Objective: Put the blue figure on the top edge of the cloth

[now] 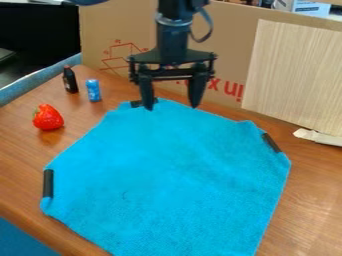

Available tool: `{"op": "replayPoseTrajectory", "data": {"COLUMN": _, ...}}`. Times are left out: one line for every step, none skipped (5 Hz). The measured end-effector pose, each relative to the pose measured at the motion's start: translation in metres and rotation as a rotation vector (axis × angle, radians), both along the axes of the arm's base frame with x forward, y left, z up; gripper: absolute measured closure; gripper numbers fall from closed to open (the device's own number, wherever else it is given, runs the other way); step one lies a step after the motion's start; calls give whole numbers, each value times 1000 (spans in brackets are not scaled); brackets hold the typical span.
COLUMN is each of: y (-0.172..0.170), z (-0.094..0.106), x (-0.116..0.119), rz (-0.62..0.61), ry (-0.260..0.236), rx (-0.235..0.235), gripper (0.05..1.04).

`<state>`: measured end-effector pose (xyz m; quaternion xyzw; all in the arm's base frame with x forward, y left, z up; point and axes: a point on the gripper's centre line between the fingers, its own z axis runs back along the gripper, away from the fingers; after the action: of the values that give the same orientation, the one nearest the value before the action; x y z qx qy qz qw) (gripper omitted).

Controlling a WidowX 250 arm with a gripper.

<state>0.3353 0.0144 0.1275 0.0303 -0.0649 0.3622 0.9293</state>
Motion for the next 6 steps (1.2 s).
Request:
{"op": "replayPoseTrajectory", "data": {"y": 31, "z": -7, "x": 12, "rz": 85, "ry": -26, "rx": 12, "gripper": 84}}
{"op": "replayPoseTrajectory", "data": {"y": 55, "z": -13, "x": 19, "rz": 160, "ry": -81, "rx": -1, "gripper": 84}}
{"op": "replayPoseTrajectory", "data": {"y": 89, "z": -17, "x": 23, "rz": 242, "ry": -138, "rx": -17, "gripper": 84}}
{"op": "replayPoseTrajectory", "data": {"y": 114, "z": -27, "x": 25, "rz": 297, "ry": -148, "rx": -14, "gripper": 84}}
{"op": "replayPoseTrajectory", "data": {"y": 140, "z": -35, "x": 28, "rz": 350, "ry": -151, "rx": 1, "gripper": 84}}
{"op": "replayPoseTrajectory", "data": {"y": 160, "z": -41, "x": 33, "rz": 377, "ry": -146, "rx": 17, "gripper": 84}}
